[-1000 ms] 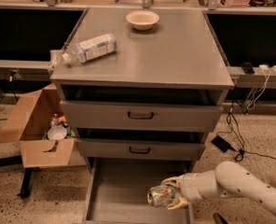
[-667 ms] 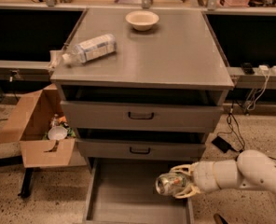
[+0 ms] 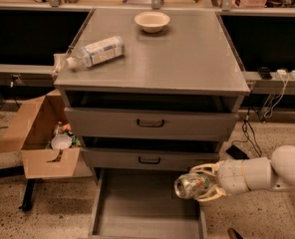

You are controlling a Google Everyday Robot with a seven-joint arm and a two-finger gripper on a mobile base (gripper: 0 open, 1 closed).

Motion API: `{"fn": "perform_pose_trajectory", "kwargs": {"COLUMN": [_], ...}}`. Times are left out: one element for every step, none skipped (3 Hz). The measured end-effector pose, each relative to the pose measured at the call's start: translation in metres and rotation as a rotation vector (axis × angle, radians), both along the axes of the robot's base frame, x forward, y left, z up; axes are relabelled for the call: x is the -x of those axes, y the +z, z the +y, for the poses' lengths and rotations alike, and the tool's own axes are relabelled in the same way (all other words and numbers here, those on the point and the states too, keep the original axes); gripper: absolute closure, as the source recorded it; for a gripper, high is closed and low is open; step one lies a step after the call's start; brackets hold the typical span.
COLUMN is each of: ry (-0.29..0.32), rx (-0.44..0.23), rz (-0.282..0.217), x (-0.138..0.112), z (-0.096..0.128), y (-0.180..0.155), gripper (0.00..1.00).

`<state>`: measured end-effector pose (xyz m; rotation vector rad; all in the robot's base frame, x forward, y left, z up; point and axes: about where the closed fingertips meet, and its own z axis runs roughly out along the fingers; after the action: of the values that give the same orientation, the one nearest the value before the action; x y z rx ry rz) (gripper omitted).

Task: Pick 7up can from bottom drawer and place on counter

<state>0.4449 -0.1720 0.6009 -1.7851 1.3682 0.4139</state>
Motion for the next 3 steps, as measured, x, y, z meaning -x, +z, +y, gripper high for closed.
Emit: {"fn": "perform_pose_trajectory", "kwargs": {"ry": [-0.030, -0.073, -0.124], "rx": [0.002, 0.068, 0.167], "rz": [0.004, -0.036, -0.066], "x": [-0.013, -0.040, -0.062], "z": [-0.006, -0.027, -0.050], "y": [0.021, 0.078, 0.136], "gripper": [1.00, 1.00, 1.00]}}
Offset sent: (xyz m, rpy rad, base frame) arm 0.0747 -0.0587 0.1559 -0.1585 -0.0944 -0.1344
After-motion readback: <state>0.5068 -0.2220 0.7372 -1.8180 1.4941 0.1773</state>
